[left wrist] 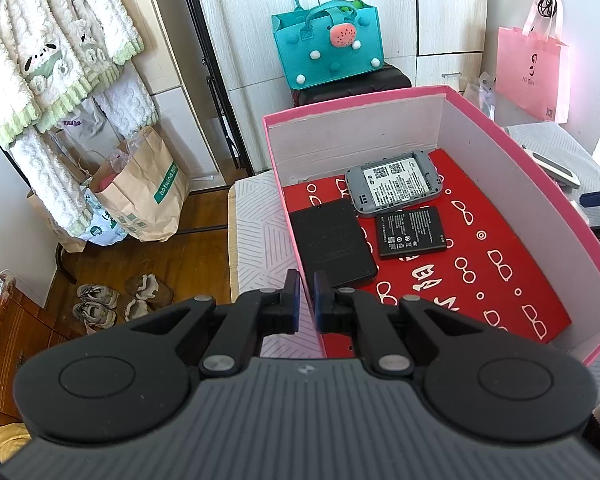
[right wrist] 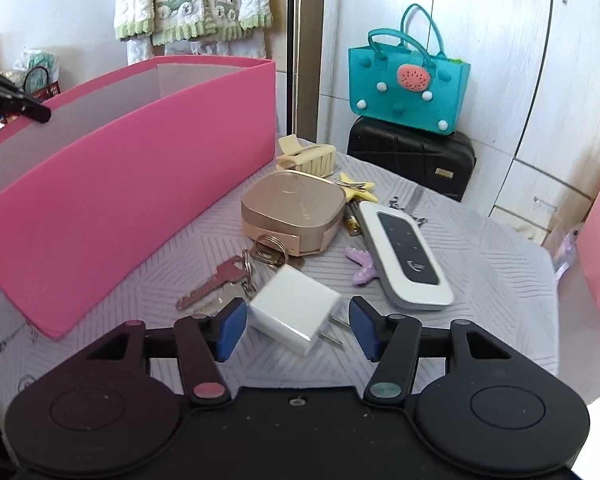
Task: Organize rigid objects
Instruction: 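Close the right gripper on the white charger, then carry the white charger with the right gripper into the pink box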
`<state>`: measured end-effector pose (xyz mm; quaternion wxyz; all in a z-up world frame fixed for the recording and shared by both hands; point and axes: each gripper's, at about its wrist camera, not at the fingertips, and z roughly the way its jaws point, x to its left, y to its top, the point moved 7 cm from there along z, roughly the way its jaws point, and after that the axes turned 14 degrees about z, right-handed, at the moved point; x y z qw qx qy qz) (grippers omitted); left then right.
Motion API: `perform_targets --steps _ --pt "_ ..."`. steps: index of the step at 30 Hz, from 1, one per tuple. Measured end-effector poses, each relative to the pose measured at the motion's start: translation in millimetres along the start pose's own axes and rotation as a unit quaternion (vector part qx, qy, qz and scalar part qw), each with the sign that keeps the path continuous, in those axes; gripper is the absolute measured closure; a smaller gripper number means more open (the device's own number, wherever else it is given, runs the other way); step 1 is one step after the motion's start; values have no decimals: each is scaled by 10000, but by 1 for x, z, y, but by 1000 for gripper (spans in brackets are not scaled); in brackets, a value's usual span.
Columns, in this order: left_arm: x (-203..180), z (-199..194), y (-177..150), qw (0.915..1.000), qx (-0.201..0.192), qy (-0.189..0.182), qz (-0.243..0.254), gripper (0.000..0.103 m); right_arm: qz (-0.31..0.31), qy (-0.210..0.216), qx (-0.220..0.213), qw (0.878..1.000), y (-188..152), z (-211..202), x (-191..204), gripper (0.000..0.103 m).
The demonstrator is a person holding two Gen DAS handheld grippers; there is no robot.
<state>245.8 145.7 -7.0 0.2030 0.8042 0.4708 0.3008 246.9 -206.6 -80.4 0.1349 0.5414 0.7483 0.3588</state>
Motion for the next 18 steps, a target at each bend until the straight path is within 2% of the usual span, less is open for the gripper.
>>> perform_targets --steps 3,10,16,18 --pt "0 0 0 10000 -2 -1 -2 97 45 35 27 10000 1 7 4 34" --pt "0 0 0 10000 -5 -12 -5 97 -63 -162 93 9998 -4 16 4 31" --pt "-1 0 0 10000 -5 -11 -5 97 195 17 131 9997 -7 15 -3 30" --pt "-1 0 0 10000 -5 -16 -7 97 210 66 100 9997 -7 16 -5 25"
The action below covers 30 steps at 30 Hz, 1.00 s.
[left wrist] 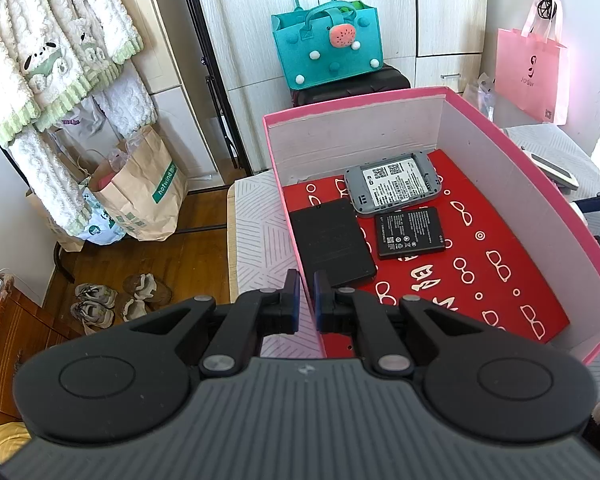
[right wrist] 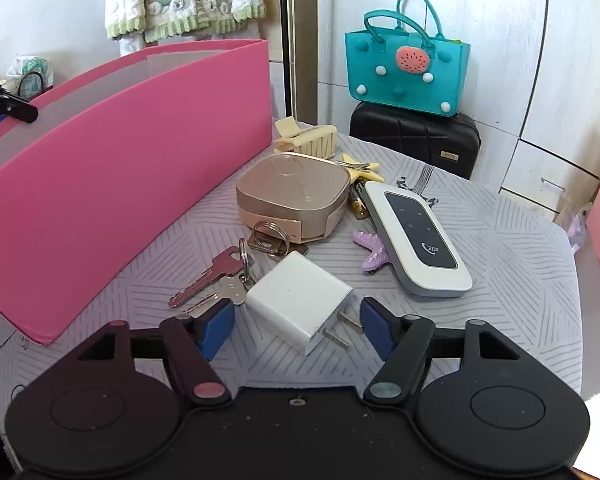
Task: Organize rigid objects
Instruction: 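Carry the white charger with the right gripper into the pink box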
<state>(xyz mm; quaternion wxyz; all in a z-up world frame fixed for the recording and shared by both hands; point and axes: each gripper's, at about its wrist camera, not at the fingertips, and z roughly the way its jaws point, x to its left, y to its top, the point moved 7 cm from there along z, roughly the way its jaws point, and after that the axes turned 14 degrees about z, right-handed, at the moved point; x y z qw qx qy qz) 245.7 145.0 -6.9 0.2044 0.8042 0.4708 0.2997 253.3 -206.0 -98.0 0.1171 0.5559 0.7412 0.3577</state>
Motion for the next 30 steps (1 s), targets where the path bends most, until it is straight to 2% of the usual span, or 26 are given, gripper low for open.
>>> perform_targets --steps 4,5,6,10,13,15,19,22,26,30 --pt "0 0 0 10000 0 -12 -15 97 17 52 -155 9999 3 4 -5 27" --pt "0 0 0 10000 3 -19 -28 97 16 67 -198 9998 4 4 -5 39" --pt "-1 1 0 10000 10 -29 -39 97 1 124 -188 9997 5 3 -4 40" --pt "-4 0 1 10000 28 -63 -35 97 396 117 -145 9990 11 -4 -4 40" --pt "-5 -1 1 10000 26 -70 -33 97 273 -61 -369 9989 17 -17 0 40" --pt "-4 -2 1 9999 27 -85 -52 97 207 -36 -579 9981 27 -31 8 40" --pt "-3 -4 1 9999 14 -108 -102 97 -187 234 -995 9946 53 -60 39 40" --pt "0 -5 1 9998 11 -140 -151 97 -513 676 -1209 9890 76 -77 72 40" --pt "0 -5 1 9998 -2 -141 -110 97 -970 1265 -1111 9810 97 -74 118 40" --pt "3 -5 0 9998 -7 -160 -81 97 -1654 1368 -666 9744 103 -39 158 40"
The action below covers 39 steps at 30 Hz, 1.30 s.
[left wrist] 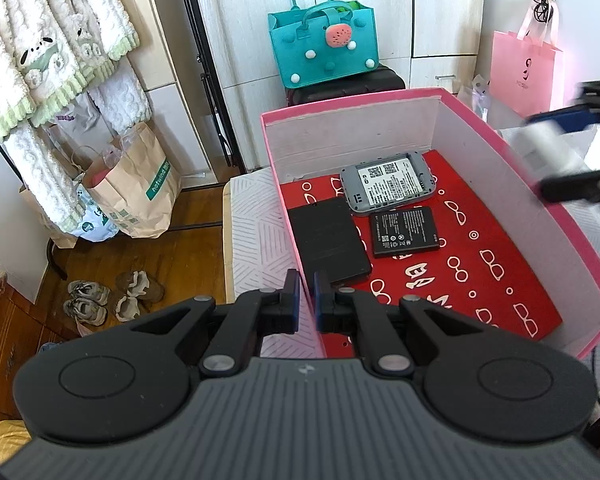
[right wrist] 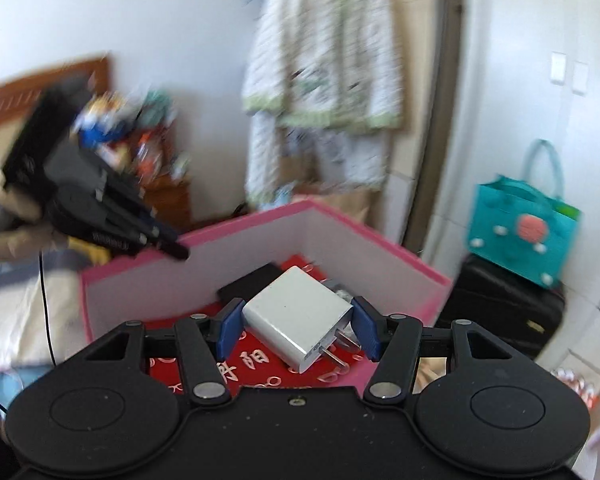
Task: Organize rigid objects
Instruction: 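Carry the white charger with the right gripper into the pink box, then open the right gripper to release the charger beside the battery, then move the right tool back toward the keys on the table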
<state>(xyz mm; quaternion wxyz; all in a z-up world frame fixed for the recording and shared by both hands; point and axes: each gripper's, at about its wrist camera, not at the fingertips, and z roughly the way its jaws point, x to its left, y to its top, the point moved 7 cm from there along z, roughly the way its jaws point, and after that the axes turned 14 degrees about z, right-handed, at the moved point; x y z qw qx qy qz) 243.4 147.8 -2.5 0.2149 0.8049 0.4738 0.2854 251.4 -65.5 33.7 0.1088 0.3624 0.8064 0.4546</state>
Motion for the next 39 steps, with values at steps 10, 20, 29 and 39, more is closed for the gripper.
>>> perform_targets --steps 10,20,29,39 --pt "2 0 -1 9999 -51 -84 -53 97 -960 -978 1434 9801 -12 97 -4 40" --pt "4 1 0 9998 -40 -194 -48 96 -751 -1228 470 9885 6 38 -12 37" --pt "3 2 2 9998 -58 -175 -44 96 434 -1084 -478 9920 -1 -36 -48 22" --pt "4 1 1 9998 -68 -178 -63 96 2093 -888 123 9737 -85 -29 -96 57"
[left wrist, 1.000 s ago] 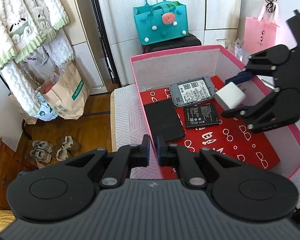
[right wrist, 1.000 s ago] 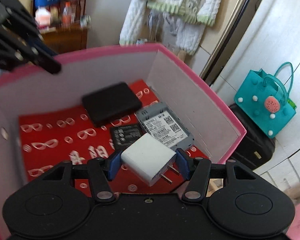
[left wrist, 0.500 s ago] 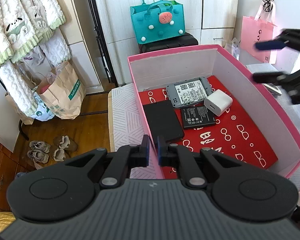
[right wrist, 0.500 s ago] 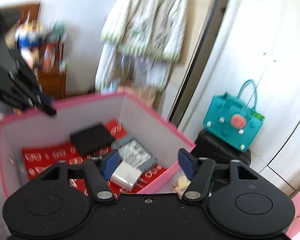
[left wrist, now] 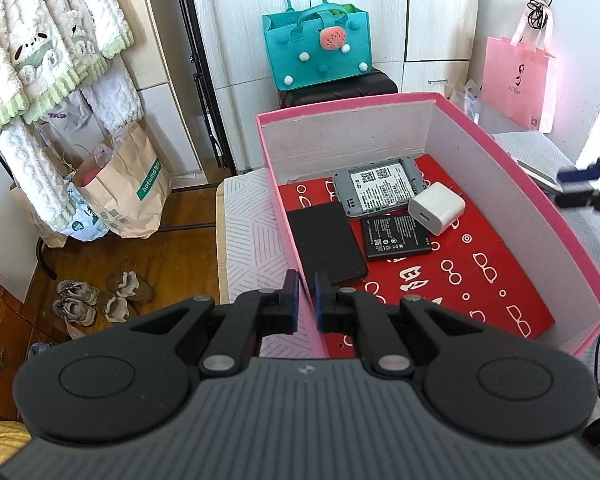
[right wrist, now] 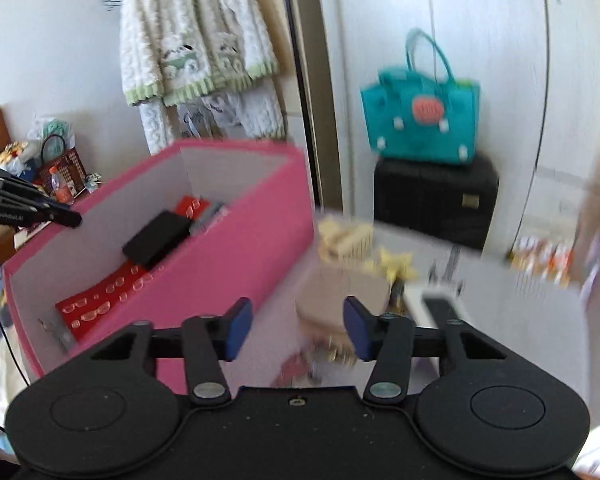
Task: Organize rigid objects
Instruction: 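Move the right tool back toward the keys on the table, then close the right gripper on the metal keys, then carry the keys with the right gripper into the pink box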
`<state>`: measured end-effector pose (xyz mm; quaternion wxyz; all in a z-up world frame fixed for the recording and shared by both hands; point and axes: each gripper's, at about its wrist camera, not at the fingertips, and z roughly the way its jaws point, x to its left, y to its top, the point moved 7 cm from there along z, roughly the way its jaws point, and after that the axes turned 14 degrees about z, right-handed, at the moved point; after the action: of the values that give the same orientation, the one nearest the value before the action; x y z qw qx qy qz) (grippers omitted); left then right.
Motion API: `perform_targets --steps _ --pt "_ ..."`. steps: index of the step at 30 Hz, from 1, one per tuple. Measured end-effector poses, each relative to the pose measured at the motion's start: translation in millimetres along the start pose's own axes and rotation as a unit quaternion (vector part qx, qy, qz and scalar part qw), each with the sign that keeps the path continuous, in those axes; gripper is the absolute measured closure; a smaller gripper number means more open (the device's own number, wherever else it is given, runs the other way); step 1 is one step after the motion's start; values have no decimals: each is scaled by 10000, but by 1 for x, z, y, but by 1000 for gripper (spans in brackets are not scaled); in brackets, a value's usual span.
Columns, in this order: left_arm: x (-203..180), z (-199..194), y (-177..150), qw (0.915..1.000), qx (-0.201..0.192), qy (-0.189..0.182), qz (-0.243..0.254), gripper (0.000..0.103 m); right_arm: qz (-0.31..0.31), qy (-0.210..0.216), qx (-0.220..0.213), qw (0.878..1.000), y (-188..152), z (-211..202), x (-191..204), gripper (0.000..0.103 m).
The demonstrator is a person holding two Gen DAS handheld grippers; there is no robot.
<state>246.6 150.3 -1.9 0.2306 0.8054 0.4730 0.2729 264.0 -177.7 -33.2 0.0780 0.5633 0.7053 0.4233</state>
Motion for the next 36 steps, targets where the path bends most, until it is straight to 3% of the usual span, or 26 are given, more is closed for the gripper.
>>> perform_targets --steps 3,7,9,12,14,21,24,30,36 --pt "1 0 0 10000 4 16 13 96 209 41 218 9995 -23 18 -10 70" --pt "1 -1 0 10000 26 39 57 96 161 -63 296 9994 -41 31 -19 75" --pt "1 0 1 10000 36 38 63 96 131 -175 253 9994 -45 37 -22 78" --pt "1 0 1 10000 34 41 54 96 58 -104 171 9998 -43 39 -21 93" --pt "2 -1 0 10000 34 26 35 96 -94 -71 121 9999 -40 36 -16 95" --pt "2 -1 0 10000 30 20 22 96 -130 -75 136 9998 -37 42 -13 90" --pt "2 -1 -1 10000 29 12 17 96 -102 6 61 9999 -36 40 -11 98" --pt "1 0 0 10000 28 13 32 96 315 406 -152 9986 -14 13 2 98" --pt "1 1 0 10000 -8 -21 6 96 159 630 -483 9967 18 -21 31 98"
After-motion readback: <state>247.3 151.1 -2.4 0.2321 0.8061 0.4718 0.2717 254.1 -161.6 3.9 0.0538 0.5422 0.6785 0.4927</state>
